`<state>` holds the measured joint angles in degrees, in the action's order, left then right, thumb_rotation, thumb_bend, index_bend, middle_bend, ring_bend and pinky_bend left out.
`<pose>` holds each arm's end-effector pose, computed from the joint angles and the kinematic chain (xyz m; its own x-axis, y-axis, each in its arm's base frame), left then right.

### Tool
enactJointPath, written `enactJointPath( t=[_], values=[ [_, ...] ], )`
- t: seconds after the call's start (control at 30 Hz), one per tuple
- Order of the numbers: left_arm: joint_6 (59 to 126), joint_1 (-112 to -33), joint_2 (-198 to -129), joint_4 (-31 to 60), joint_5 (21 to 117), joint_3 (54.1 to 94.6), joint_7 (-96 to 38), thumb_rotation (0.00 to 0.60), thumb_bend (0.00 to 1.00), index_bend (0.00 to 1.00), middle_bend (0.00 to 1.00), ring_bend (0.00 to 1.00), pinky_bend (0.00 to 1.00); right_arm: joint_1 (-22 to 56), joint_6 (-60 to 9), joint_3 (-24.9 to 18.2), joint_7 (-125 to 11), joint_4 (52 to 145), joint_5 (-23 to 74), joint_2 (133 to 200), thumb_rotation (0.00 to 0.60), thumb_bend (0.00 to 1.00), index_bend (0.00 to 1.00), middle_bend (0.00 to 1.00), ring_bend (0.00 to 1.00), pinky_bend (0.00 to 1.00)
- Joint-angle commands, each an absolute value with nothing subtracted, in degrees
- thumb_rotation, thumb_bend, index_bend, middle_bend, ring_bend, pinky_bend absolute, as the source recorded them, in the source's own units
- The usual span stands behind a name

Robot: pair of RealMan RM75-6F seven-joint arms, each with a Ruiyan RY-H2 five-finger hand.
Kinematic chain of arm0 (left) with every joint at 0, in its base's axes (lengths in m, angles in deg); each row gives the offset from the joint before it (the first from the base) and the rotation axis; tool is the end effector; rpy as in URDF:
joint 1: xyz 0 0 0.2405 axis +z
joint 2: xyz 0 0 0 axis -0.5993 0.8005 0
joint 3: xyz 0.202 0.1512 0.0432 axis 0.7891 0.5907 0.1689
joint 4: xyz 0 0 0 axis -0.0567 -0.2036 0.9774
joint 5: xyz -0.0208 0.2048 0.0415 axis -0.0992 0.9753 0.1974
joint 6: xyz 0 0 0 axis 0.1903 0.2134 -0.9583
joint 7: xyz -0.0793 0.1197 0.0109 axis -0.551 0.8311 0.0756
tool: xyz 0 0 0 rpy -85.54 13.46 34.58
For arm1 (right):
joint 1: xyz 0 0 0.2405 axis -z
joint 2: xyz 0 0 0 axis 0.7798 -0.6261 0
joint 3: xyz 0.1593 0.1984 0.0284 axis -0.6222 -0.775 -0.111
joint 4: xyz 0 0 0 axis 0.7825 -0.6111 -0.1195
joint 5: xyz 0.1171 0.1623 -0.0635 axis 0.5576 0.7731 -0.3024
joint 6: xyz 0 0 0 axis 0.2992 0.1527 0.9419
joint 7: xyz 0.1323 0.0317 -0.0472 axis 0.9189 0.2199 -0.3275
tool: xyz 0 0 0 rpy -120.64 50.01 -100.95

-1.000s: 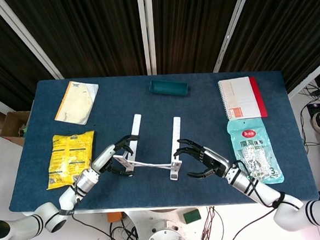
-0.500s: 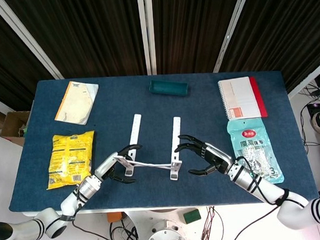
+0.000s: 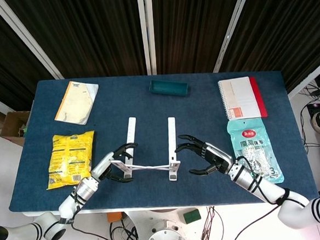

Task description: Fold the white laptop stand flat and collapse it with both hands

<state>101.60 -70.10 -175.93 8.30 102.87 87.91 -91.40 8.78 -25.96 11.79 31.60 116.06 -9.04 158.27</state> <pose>-0.2046 0.2717 -0.0391 -0.4129 0.6104 0.6759 0.7573 -0.1822 0.6272 -0.1475 -0.2779 0.0304 -0.6315 -0.7448 0.2158 -0.5221 0.2026 -0.8285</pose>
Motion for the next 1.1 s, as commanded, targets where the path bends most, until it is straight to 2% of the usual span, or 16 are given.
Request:
enactJointPath(
  t=[0.03,0.2,0.6,1.1],
  values=[
    [101.33,-68.4,-175.85,9.18,100.73,87.06,-82.73,0.6,0.01,0.24,0.12,0.09,0.24,8.43,-26.02,11.54,31.23,116.63,-9.4,157.76,0.6,0.17,0.11,0.28,0.09,0.07],
    [100.55,-67.15,-176.68,9.87,98.93,86.44,-77.53,0.6,0.1,0.37,0.14,0.09,0.25,7.72,-25.77,10.92,30.39,117.82,-9.49,156.91,0.6,0.17,0.11,0.28,0.09,0.07],
    [100.16,-65.16,-176.71,11.44,97.23,85.32,-72.91,0.6,0.22,0.44,0.15,0.09,0.28,7.44,-25.44,10.76,30.05,118.55,-9.11,156.83,0.6,0.17,0.11,0.28,0.09,0.07],
    [101.12,-62.79,-177.56,12.93,95.89,83.69,-68.86,0.6,0.27,0.51,0.19,0.1,0.3,7.8,-26.11,11.41,30.7,118.32,-9.63,156.99,0.6,0.17,0.11,0.28,0.09,0.07]
  ],
)
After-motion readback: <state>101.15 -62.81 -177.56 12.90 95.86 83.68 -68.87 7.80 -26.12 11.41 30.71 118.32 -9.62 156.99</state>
